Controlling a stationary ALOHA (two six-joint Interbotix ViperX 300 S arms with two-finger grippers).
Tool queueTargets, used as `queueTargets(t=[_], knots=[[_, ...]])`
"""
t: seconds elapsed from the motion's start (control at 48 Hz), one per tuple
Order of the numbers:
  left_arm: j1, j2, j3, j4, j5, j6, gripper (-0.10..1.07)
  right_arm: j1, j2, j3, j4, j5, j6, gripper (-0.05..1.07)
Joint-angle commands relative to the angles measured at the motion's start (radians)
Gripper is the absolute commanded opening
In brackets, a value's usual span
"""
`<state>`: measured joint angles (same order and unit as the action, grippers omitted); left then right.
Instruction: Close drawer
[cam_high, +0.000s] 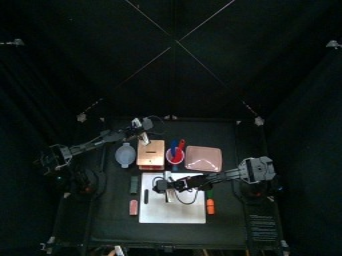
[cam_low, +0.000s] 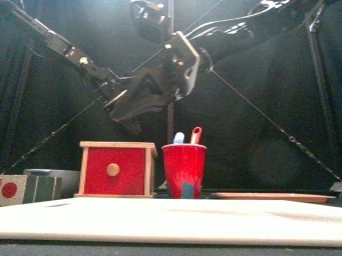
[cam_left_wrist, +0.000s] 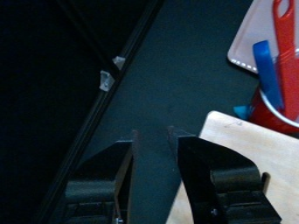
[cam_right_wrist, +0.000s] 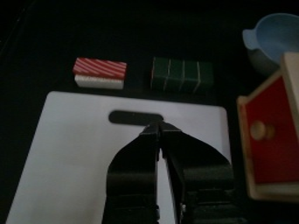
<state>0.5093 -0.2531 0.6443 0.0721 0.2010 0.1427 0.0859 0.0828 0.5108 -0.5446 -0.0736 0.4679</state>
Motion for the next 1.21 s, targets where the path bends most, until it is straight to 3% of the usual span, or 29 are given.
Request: queueTargets(t=[0.0, 0.271, 0.521, 0.604, 0.833, 1.188], knots=[[-0.035, -0.064, 0.029, -0.037, -0.044, 0.0, 0.74, 0.003, -0.104, 0.049, 0.003, -0.026, 0.003, 0.3], [-0.209, -0.198, 0.262, -0.08, -0.328, 0.0, 0.74, -0.009, -0.293, 0.236, 0.029, -0.123, 0.0, 0.3], [-0.368, -0.224, 0.408, -0.233, -0.492, 0.005, 0.74, -0.067, -0.442, 0.396, 0.037, -0.186, 0.0, 0.3], [-0.394, -0.225, 0.437, -0.267, -0.515, 0.009, 0.74, -0.072, -0.479, 0.433, 0.049, -0.193, 0.0, 0.3], [-0.423, -0.224, 0.462, -0.255, -0.532, 0.025, 0.74, -0.092, -0.574, 0.509, 0.106, -0.199, 0.002, 0.3], [-0.423, -0.224, 0.463, -0.253, -0.535, 0.025, 0.74, -0.092, -0.606, 0.541, 0.106, -0.187, 0.0, 0.3]])
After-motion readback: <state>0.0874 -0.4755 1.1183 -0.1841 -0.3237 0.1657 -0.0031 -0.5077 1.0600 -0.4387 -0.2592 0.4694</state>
